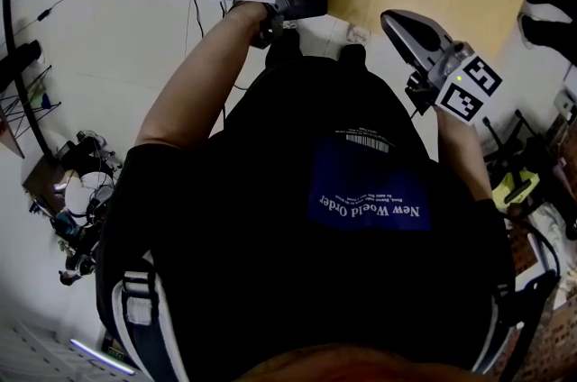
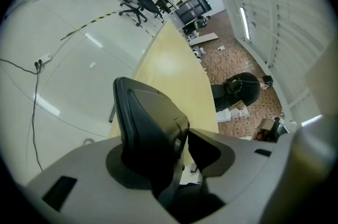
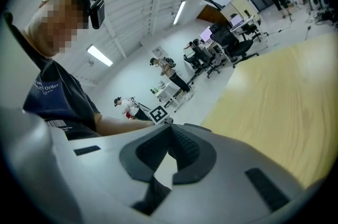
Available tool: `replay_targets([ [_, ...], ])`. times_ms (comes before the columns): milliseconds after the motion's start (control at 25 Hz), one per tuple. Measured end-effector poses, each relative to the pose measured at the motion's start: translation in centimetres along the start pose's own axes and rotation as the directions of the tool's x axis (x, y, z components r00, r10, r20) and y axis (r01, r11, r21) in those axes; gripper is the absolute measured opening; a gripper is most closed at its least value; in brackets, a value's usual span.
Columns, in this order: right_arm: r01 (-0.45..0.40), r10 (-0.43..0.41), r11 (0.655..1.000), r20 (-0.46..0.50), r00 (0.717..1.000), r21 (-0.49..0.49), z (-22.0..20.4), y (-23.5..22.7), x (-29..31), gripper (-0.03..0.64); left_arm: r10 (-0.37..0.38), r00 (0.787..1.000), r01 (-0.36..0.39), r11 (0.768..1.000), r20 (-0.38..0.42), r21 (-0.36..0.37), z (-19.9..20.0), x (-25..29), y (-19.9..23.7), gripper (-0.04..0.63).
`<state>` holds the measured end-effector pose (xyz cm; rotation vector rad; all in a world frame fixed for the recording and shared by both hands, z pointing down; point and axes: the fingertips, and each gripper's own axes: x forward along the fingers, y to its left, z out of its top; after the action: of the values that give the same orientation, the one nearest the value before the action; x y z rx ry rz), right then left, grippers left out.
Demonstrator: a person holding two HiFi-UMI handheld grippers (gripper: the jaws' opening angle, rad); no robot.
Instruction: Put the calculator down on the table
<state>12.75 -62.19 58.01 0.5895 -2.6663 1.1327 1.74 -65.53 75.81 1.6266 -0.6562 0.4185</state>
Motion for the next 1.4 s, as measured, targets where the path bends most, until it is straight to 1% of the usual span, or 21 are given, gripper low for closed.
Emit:
replay_targets([
  [120,-0.005,0.005,1.0,0.01,1.0,-0.003,0.2,-0.1,0.2,-0.014,0.068,0.997,-0.067,0.997,-0.024,0.023,0.3,0.0,0.9,0.216],
  [200,-0.004,0.004,1.0,0.017,1.0,-0.008,0.6,-0.1,0.0,-0.014,0.103,0.994,-0.101,0.994,-0.038,0.042,0.4,0.0,0.9,0.249],
  [400,0.0,0.0,1.0,0.036,0.999,-0.013,1.3,0.7,-0.6,-0.014,0.166,0.983,-0.159,0.983,-0.081,0.09,0.2,0.1,0.5,0.335],
  [440,0.0,0.0,1.0,0.04,0.999,-0.015,1.4,0.8,-0.7,-0.014,0.167,0.983,-0.159,0.983,-0.083,0.089,0.3,0.2,0.6,0.349],
  [520,0.0,0.001,1.0,0.049,0.999,-0.016,1.6,0.7,-0.8,-0.014,0.147,0.986,-0.142,0.988,-0.075,0.068,0.5,0.1,0.6,0.354],
  [640,0.0,0.001,1.0,0.06,0.998,-0.017,1.7,0.6,-1.5,-0.014,0.069,0.995,-0.069,0.998,-0.066,0.01,1.0,-0.1,0.2,0.354],
  [680,0.001,0.0,1.0,0.063,0.998,-0.017,1.7,0.6,-1.8,-0.014,0.048,0.997,-0.048,0.999,-0.069,0.003,1.0,-0.2,-0.1,0.354],
  [760,0.002,-0.001,1.0,0.069,0.998,-0.019,1.7,0.6,-2.5,-0.014,0.034,0.997,-0.033,0.999,-0.076,0.017,1.0,-0.3,-0.7,0.354],
  [840,0.002,0.0,1.0,0.075,0.997,-0.022,1.7,0.7,-3.3,-0.014,0.041,0.996,-0.038,0.998,-0.08,0.039,1.0,-0.4,-1.2,0.354],
  [920,-0.001,0.003,1.0,0.079,0.997,-0.025,1.7,0.8,-3.6,-0.014,0.045,0.996,-0.041,0.998,-0.081,0.046,1.1,-0.7,-1.4,0.354],
  [1000,-0.002,0.004,1.0,0.08,0.997,-0.028,2.0,0.9,-3.3,-0.014,0.052,0.995,-0.047,0.997,-0.085,0.053,1.3,-1.3,-1.0,0.354],
  [1080,-0.001,0.003,1.0,0.082,0.997,-0.03,2.3,0.9,-2.6,-0.014,0.073,0.993,-0.065,0.994,-0.094,0.084,1.7,-1.9,0.0,0.354],
  [1200,0.002,0.001,0.999,0.083,0.997,-0.033,2.5,0.8,-2.1,-0.014,0.154,0.983,-0.136,0.977,-0.098,0.166,1.9,-2.0,1.9,0.354],
  [1320,0.003,0.0,0.999,0.083,0.997,-0.038,2.5,1.5,-2.4,-0.014,0.264,0.963,-0.244,0.942,-0.056,0.229,2.0,-1.9,3.7,0.354],
  [1400,0.003,0.0,0.999,0.08,0.997,-0.039,2.5,1.7,-2.6,-0.014,0.307,0.951,-0.289,0.922,-0.031,0.257,2.1,-1.8,4.2,0.354],
])
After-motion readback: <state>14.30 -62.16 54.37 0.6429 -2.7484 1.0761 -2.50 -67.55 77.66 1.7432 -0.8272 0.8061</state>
